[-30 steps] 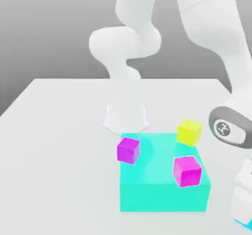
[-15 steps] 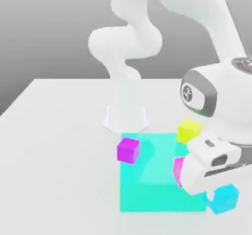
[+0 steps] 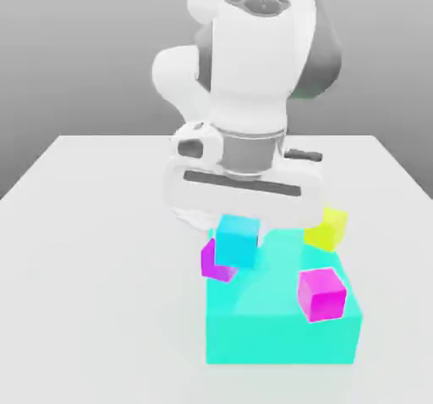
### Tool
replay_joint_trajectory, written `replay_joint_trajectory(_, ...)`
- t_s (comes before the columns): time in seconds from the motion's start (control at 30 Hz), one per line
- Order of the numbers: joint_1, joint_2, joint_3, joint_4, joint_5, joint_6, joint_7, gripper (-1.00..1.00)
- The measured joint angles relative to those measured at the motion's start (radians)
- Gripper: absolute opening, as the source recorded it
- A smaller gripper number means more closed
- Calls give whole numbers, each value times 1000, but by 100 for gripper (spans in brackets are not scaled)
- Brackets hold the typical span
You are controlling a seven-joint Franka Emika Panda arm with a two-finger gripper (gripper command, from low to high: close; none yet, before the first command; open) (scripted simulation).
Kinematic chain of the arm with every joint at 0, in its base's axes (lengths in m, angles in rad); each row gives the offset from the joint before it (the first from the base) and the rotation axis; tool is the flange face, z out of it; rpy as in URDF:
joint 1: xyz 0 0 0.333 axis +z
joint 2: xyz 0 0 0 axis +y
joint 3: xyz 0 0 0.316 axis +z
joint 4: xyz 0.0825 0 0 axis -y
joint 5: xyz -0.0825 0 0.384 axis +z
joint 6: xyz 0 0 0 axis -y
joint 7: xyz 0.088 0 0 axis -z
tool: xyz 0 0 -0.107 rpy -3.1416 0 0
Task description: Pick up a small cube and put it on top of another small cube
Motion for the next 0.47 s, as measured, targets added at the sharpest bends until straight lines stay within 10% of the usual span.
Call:
replay_joint_trajectory(0.37,-6,-65,-29,-189,35,132,-72,-100)
replay_joint_trajectory(0.4,-8,-46,-27,-196,36,158,-73,100)
replay_joint_trajectory(0.47,-8,-46,-27,-196,36,158,-73,100)
